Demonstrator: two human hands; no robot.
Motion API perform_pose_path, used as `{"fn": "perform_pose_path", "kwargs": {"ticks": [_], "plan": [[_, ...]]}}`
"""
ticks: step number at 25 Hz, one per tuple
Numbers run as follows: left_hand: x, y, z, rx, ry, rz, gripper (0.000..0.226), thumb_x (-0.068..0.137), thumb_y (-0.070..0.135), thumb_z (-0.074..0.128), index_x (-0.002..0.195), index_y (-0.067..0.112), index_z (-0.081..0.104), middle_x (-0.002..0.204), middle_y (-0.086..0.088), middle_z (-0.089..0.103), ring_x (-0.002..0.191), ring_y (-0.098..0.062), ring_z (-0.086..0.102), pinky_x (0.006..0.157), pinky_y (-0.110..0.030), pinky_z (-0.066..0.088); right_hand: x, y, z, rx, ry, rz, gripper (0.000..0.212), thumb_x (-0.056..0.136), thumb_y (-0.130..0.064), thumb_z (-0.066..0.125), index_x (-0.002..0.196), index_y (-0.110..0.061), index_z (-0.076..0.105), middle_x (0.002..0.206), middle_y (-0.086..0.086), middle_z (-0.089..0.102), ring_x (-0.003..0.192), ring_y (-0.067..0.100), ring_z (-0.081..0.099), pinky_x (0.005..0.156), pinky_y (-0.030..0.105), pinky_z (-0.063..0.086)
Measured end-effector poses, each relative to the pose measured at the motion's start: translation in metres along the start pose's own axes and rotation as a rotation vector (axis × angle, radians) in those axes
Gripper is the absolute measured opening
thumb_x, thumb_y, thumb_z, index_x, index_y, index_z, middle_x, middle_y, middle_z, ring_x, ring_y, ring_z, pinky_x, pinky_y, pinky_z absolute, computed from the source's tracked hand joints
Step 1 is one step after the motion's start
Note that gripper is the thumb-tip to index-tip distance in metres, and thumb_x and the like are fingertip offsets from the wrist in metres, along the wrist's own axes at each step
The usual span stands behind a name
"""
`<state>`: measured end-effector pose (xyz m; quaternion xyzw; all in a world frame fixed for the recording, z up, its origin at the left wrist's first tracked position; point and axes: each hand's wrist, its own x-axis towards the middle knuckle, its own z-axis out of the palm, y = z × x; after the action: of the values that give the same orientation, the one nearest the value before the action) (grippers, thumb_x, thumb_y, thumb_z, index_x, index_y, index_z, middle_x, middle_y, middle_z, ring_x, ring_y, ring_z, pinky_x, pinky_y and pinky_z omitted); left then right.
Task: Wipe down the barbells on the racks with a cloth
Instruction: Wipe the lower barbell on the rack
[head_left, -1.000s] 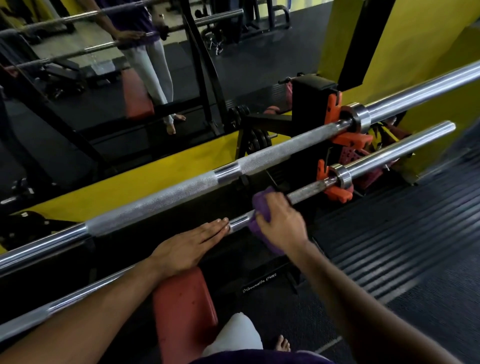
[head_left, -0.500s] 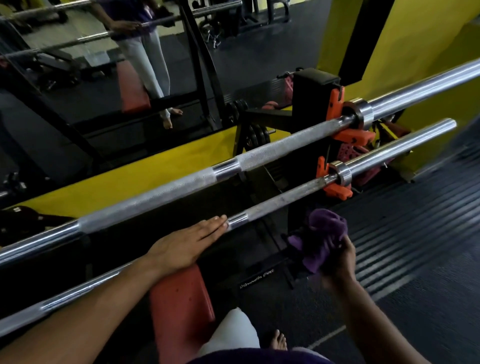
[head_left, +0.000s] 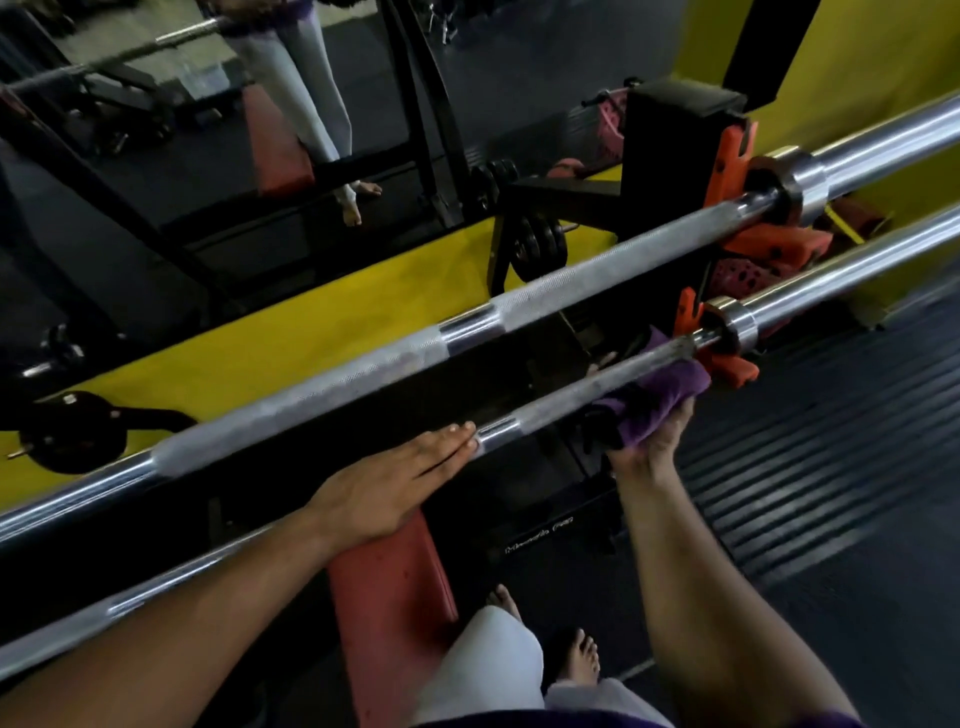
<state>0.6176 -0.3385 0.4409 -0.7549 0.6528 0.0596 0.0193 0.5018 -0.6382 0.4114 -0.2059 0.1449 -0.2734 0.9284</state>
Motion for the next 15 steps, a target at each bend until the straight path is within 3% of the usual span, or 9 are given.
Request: {"fn": "perform_pose_path", "kwargs": {"ticks": [2,4,5,6,7,9,11,15], "plan": [[-0.002,0.001,0.000,0.012,-0.004,0.002,0.104,0.077,-0.010,0.066,0.162,0.011,0.009,0.170,-0.006,0.002,0.156,-0.018,0.007,0.126,-0.031,0.013,-0.016,0.022,0.016,-0.227,-0.063,0.042,0.072,0.060,-0.060,0.088,0.110,-0.012,0.066,0.094,-0.001,0.068,0.088,0.020,0.066,0.076,0.031,0.058],[-0.002,0.003,-0.002,0.014,-0.010,-0.003,0.102,0.078,-0.011,0.065,0.161,0.010,0.009,0.170,-0.006,0.002,0.156,-0.018,0.008,0.126,-0.031,0.014,-0.035,0.047,0.026,-0.174,-0.157,0.022,0.074,0.051,-0.048,0.091,0.102,0.000,0.065,0.095,-0.008,0.069,0.087,0.008,0.067,0.072,0.022,0.057],[-0.002,0.003,-0.002,0.007,-0.014,-0.004,0.102,0.079,-0.011,0.065,0.161,0.009,0.010,0.170,-0.006,0.002,0.156,-0.019,0.008,0.126,-0.031,0.015,-0.036,0.056,0.031,-0.140,-0.109,0.124,0.066,0.052,-0.048,0.088,0.094,0.000,0.071,0.093,-0.006,0.073,0.086,0.008,0.070,0.071,0.022,0.058],[-0.002,0.003,-0.002,0.004,-0.018,-0.004,0.101,0.078,-0.012,0.064,0.161,0.009,0.010,0.170,-0.006,0.002,0.156,-0.019,0.009,0.126,-0.031,0.015,-0.046,0.067,0.030,-0.218,0.053,0.120,0.050,0.061,-0.051,0.081,0.091,-0.011,0.077,0.091,-0.005,0.076,0.085,0.010,0.073,0.069,0.024,0.060],[-0.002,0.003,-0.002,0.008,-0.014,-0.001,0.101,0.078,-0.012,0.065,0.161,0.008,0.010,0.170,-0.007,0.003,0.156,-0.019,0.009,0.126,-0.032,0.016,-0.049,0.078,0.020,-0.183,0.180,0.227,0.031,0.081,-0.048,0.069,0.093,-0.021,0.077,0.089,-0.004,0.077,0.083,0.011,0.075,0.067,0.026,0.061],[-0.002,0.003,-0.004,0.014,-0.004,0.005,0.099,0.079,-0.011,0.065,0.161,0.007,0.013,0.170,-0.008,0.005,0.156,-0.020,0.010,0.125,-0.033,0.017,-0.053,0.087,0.020,-0.159,0.269,0.365,0.029,0.107,-0.035,0.043,0.111,-0.019,0.067,0.096,0.003,0.074,0.083,0.018,0.074,0.064,0.032,0.062],[-0.002,0.003,-0.006,0.000,-0.004,0.006,0.094,0.082,-0.010,0.062,0.161,0.007,0.014,0.170,-0.007,0.006,0.156,-0.019,0.011,0.125,-0.032,0.016,-0.051,0.088,0.033,-0.201,0.256,0.358,0.041,0.107,-0.038,0.041,0.124,-0.008,0.060,0.097,0.021,0.065,0.083,0.036,0.069,0.054,0.042,0.061],[-0.004,0.006,-0.010,-0.007,0.001,-0.008,0.097,0.078,-0.008,0.061,0.161,0.009,0.013,0.170,-0.006,0.006,0.156,-0.016,0.009,0.125,-0.032,0.015,-0.021,0.030,0.028,-0.235,0.300,0.188,0.039,0.104,-0.044,0.035,0.117,-0.023,0.064,0.083,0.010,0.069,0.072,0.030,0.071,0.040,0.049,0.056]]}}
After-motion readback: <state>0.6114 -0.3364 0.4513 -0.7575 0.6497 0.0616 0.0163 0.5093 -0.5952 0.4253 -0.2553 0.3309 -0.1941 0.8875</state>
